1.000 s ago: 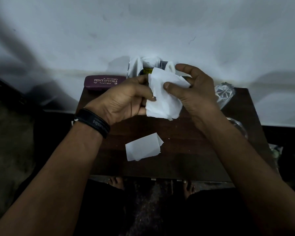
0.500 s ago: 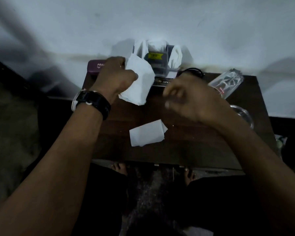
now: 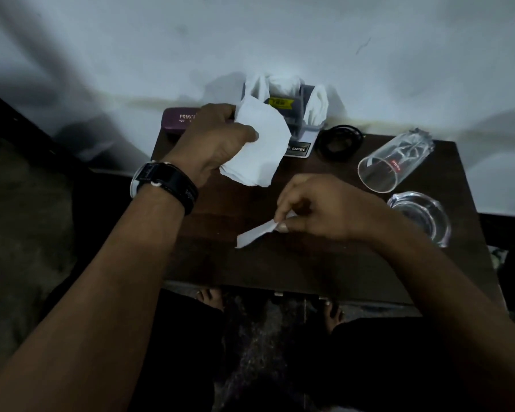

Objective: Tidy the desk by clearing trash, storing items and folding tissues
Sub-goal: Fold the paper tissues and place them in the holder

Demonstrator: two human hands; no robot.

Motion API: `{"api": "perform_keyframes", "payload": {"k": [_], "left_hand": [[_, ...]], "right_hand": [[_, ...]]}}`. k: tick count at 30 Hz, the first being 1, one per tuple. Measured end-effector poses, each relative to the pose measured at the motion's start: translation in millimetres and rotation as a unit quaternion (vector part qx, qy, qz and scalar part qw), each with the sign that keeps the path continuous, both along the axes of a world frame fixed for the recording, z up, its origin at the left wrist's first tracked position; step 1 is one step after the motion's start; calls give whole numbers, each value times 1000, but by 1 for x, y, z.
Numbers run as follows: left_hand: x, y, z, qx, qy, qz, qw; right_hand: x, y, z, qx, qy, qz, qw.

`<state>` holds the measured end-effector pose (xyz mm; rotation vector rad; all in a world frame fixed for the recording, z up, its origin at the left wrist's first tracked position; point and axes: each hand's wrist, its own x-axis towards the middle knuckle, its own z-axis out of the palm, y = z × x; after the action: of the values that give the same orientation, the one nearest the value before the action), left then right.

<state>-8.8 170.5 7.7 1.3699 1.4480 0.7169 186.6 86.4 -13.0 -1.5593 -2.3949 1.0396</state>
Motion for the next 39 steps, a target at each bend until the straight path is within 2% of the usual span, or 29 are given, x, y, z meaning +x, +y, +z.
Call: {"api": "perform_keyframes", "payload": {"k": [2,4,6,7,11,13,22,24,29,32,36,39], "left_hand": [[1,-2,1,-3,-21,1,1000],[2,-8,5,-12,-82,-14,996],[4,-14,8,-27,-182,-46,982],[7,-16,9,-40,-214,-55,975],[17,-14,6,-96,-260,-61,959],[19,-12,4,-93,-271,-67,956],[32,-8,2,-46,-292,79,952],[35,-10,3,-42,-307,82,947],[47,-14,9,-76,-380,76,919],[48,-16,13,-70,-382,58,920],[47,-16,8,-53,-377,61,923],[45,-14,6,-45,-365,61,928]], "right_hand": [[6,-2,24,-12,145,-60,988],[9,-5,39,-20,302,-151,941],[7,-3,41,-33,397,-238,886],[6,-1,40,-34,413,-272,869],[6,6,37,-37,410,-352,841],[8,8,37,-32,413,-371,831],[-2,8,32,108,417,-479,765],[-6,9,32,118,410,-474,770],[-10,8,33,84,388,-424,814],[-8,9,36,69,397,-414,816],[-4,10,39,22,431,-442,786],[1,12,39,-19,491,-479,727]]}}
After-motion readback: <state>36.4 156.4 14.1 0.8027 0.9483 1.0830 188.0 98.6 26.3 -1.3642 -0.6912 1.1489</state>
